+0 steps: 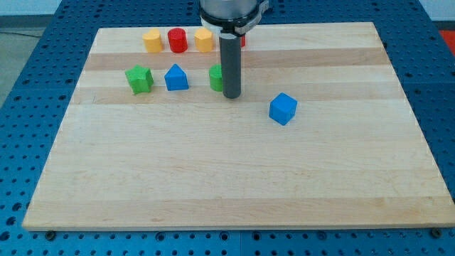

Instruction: Push the green circle right to the blue triangle

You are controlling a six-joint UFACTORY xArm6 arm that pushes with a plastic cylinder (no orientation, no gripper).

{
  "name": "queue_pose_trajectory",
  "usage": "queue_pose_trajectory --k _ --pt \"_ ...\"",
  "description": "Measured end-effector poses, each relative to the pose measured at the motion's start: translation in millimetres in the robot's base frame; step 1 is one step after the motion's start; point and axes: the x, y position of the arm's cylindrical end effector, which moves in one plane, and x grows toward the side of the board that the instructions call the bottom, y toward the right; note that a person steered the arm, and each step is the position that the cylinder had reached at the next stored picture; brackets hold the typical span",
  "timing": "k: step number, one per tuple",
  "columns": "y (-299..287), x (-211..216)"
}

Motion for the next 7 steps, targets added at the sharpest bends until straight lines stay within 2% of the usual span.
queue_pose_trajectory --k 4,7 --pt "14.4 -25.8" --pt "1.5 -37.4"
